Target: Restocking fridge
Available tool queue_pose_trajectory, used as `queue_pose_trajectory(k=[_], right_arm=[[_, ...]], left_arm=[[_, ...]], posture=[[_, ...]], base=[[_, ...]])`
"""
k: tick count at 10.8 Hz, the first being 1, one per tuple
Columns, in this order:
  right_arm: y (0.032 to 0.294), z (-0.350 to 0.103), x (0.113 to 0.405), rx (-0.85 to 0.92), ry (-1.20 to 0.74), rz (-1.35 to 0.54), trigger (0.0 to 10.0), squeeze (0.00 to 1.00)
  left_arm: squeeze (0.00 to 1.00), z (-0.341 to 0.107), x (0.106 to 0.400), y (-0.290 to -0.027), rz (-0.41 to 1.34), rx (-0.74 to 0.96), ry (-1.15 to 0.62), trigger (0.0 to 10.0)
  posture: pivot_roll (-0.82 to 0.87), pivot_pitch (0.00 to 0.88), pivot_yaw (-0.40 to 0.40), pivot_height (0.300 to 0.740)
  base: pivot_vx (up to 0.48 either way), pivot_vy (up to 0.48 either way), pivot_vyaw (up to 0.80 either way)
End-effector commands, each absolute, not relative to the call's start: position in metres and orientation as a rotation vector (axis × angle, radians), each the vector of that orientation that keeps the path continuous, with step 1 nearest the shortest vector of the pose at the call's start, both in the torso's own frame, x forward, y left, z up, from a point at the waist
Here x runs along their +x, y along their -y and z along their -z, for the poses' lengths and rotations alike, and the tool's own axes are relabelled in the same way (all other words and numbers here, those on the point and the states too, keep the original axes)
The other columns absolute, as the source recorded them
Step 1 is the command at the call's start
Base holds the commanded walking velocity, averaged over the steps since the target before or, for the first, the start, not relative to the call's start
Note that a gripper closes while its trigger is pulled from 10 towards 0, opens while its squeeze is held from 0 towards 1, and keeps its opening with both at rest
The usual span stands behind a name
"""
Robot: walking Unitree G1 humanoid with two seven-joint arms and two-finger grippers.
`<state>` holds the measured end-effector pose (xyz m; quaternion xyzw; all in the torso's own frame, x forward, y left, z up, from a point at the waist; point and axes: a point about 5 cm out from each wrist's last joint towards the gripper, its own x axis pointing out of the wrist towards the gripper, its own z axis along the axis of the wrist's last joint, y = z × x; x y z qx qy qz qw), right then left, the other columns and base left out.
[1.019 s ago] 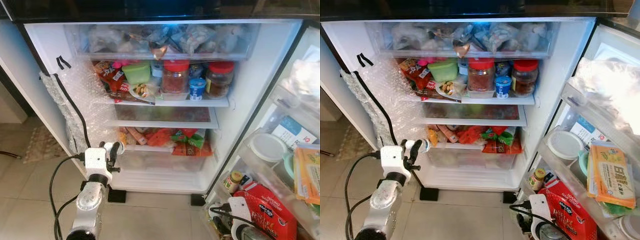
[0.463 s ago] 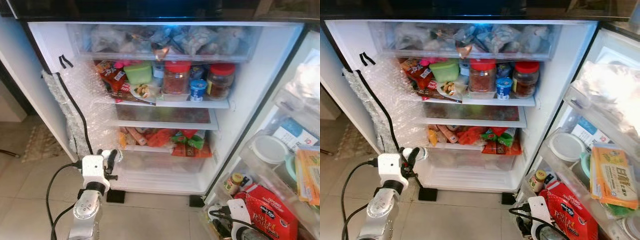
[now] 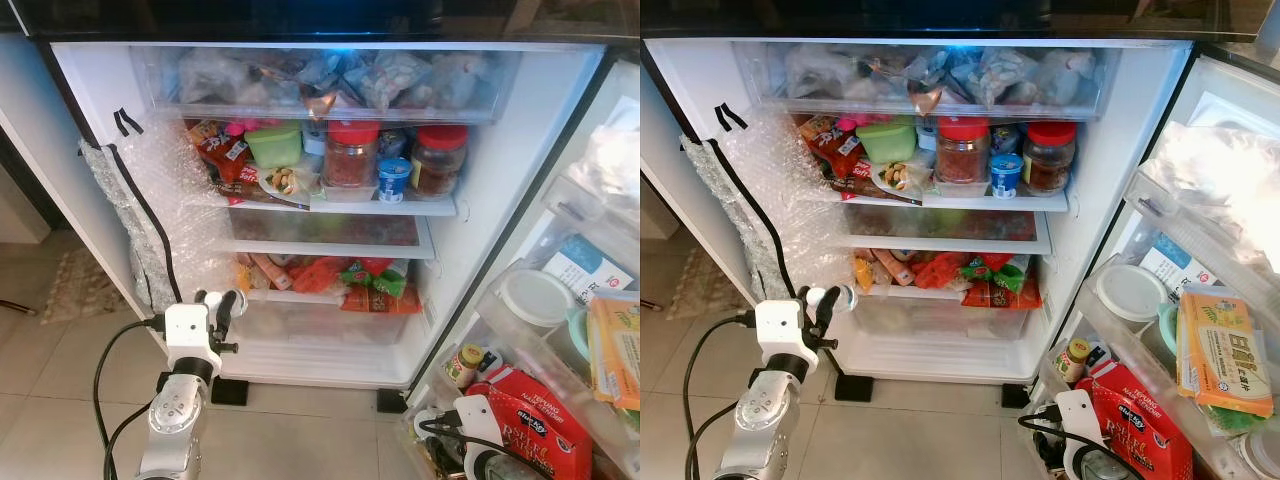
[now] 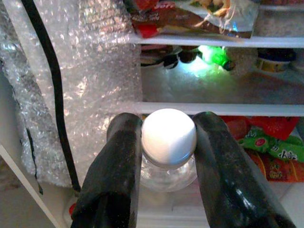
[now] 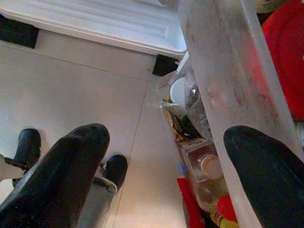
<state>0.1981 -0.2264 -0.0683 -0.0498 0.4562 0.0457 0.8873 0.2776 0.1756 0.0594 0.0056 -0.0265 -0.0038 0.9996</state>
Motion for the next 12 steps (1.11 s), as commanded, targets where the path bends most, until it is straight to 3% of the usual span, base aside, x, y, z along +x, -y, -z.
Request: queue_pose_trajectory(k=[1,6,12], right_arm=[[0.2264,0.0675,0.1994,-0.099,-0.944,-0.09,10.0,0.0],[0.2248,0.0677,0.2001,-0.097,-0.949,-0.098,10.0,0.0],[0.2251,0.0687,0.1977,-0.099,-0.956,-0.109,10.0,0.0]], left_arm=[[0.0,-0.0633,0.2789,-0.1737,0.019,0.007,0.065,10.0],[0.0,-0.0657,0.2815,-0.1693,0.04,0.003,0.062,10.0],[0.0,-0.0653,0.2801,-0.1662,0.053,0.004,0.059,10.0]], posture=[[-0.04,0.052,-0.007,0.74],[-0.03,0.05,-0.002,0.74],[-0.03,0.041,-0.002,0.74]], base=[[0.0,0.0,0.0],[0.0,0.0,0.0],[0.262,0.0,0.0]])
